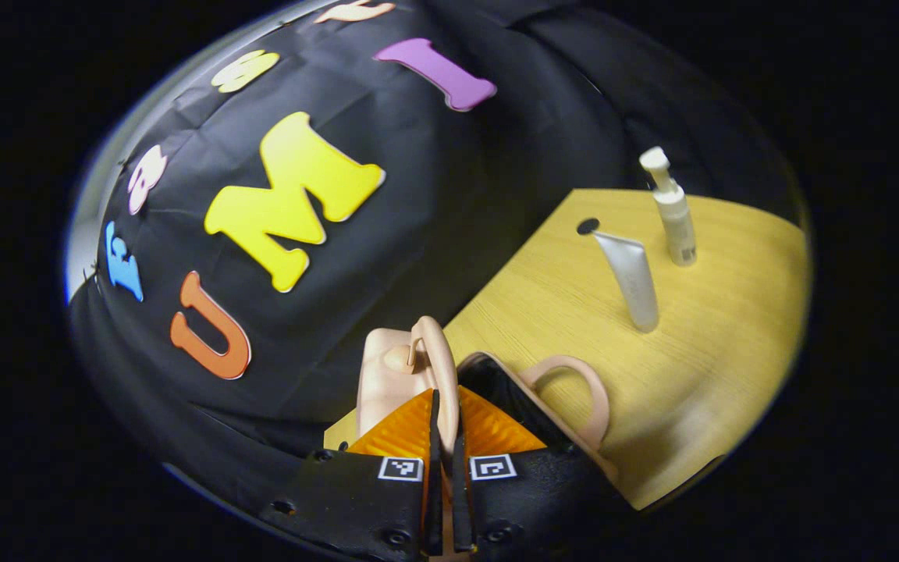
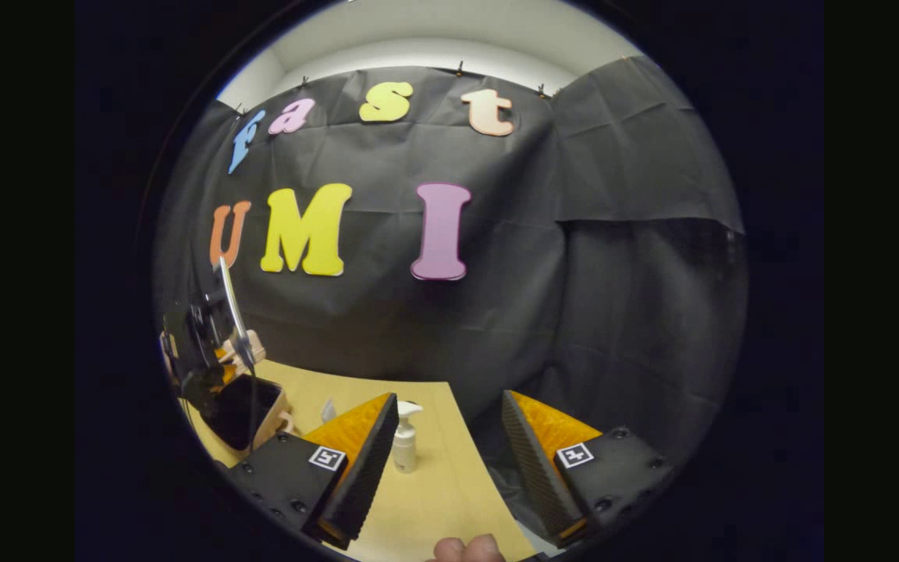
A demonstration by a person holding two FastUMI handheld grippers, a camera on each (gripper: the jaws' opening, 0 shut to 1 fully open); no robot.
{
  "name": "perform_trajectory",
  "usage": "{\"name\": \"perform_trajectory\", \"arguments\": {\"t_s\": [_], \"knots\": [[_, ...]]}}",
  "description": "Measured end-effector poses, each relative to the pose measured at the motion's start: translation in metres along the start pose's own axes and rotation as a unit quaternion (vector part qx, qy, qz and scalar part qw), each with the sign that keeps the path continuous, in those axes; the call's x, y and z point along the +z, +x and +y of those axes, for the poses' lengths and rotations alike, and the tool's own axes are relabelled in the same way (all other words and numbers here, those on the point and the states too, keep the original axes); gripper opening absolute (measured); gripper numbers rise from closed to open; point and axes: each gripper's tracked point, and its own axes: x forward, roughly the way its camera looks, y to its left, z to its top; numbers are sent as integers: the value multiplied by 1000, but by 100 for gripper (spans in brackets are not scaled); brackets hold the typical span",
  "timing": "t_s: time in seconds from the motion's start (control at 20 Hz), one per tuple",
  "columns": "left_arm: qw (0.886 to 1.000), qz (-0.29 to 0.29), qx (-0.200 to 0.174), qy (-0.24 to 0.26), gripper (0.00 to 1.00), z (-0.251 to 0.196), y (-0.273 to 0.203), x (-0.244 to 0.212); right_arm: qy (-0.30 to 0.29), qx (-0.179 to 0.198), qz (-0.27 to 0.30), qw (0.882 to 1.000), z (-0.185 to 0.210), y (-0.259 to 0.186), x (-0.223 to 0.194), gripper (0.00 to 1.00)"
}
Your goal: First open the suitcase, pack the skin care products into it, and then close the suitcase.
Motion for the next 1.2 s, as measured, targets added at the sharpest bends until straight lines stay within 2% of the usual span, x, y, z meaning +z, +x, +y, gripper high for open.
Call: {"name": "perform_trajectory", "arguments": {"t_s": [0.15, 0.25, 0.45, 0.55, 0.7, 0.9, 1.05, 1.2], "knots": [[995, -44, -13, -86, 8, 66, -9, -5, 4, 25, 2, 1000, 40, 1, 13, 79], [989, -63, 16, -132, 8, 123, -17, -27, -5, 38, -2, 999, 65, 1, 23, 79], [983, -47, 59, -169, 8, 221, -8, -111, -10, 57, 6, 998, 108, -2, 26, 80], [975, -32, 68, -209, 7, 245, 5, -162, -22, 62, 19, 998, 128, -3, 19, 79], [959, 3, 89, -268, 8, 264, 19, -245, -43, 73, 28, 996, 153, -7, 17, 80], [942, 74, 83, -317, 8, 256, 55, -333, -79, 73, 32, 994, 166, -5, 18, 80], [922, 126, 66, -360, 8, 225, 69, -379, -95, 67, 38, 993, 168, -2, 19, 80], [901, 150, 48, -404, 10, 204, 71, -395, -99, 59, 41, 992, 166, 0, 19, 80]]}}
